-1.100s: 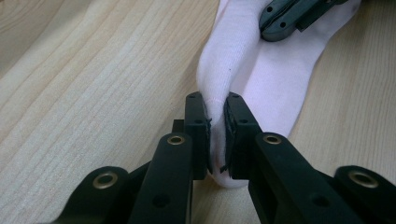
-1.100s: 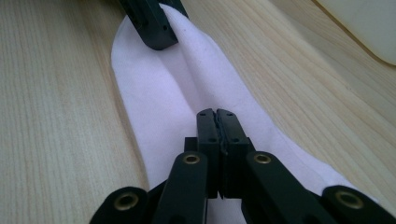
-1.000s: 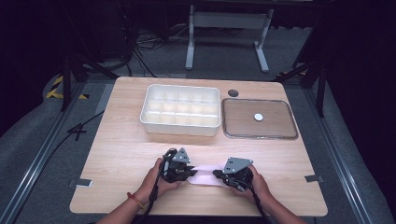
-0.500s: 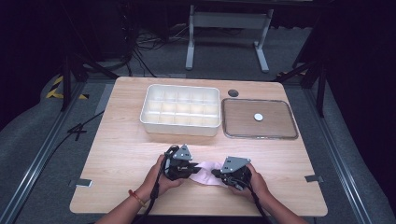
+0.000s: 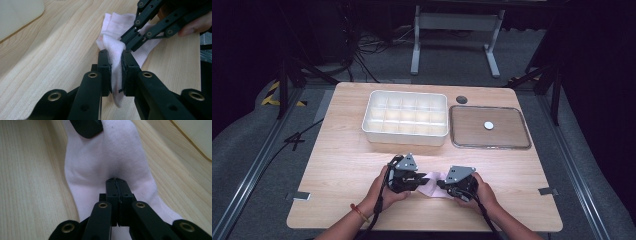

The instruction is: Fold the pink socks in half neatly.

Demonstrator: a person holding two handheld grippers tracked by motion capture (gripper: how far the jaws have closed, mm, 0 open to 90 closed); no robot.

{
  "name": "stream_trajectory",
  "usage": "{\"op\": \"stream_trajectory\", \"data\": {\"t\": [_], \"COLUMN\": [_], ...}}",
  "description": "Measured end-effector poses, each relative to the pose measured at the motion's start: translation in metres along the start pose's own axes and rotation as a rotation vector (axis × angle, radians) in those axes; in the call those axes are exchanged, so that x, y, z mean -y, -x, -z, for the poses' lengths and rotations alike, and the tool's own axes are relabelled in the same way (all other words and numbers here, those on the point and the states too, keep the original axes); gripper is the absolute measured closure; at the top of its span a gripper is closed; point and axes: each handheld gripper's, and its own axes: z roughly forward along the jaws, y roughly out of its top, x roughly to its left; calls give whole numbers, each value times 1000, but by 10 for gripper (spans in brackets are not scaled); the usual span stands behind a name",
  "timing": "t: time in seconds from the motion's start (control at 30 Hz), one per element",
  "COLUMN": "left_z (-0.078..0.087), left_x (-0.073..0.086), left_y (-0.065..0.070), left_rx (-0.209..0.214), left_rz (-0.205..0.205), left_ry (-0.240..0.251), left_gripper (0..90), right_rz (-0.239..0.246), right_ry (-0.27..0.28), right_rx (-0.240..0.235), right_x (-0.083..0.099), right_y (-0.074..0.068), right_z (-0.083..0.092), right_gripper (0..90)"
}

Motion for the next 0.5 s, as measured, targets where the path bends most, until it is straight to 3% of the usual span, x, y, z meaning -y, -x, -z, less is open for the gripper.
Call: {"op": "stream_trajectory", "data": {"t": [0.17, 0.5], "left_z": [1, 0], "left_x": [0, 3], "left_y": [1, -1], "left_rx": [-20, -42], "left_rz": [5, 9], "left_ry": [-4, -21], "left_gripper": [805, 815], "right_rz": [-3, -3], "right_ry": [-6, 37], "right_rx": [-4, 22], "right_x": [-4, -10], "right_y": [0, 3], "right_z": [-3, 7], "right_gripper": [899, 899]}}
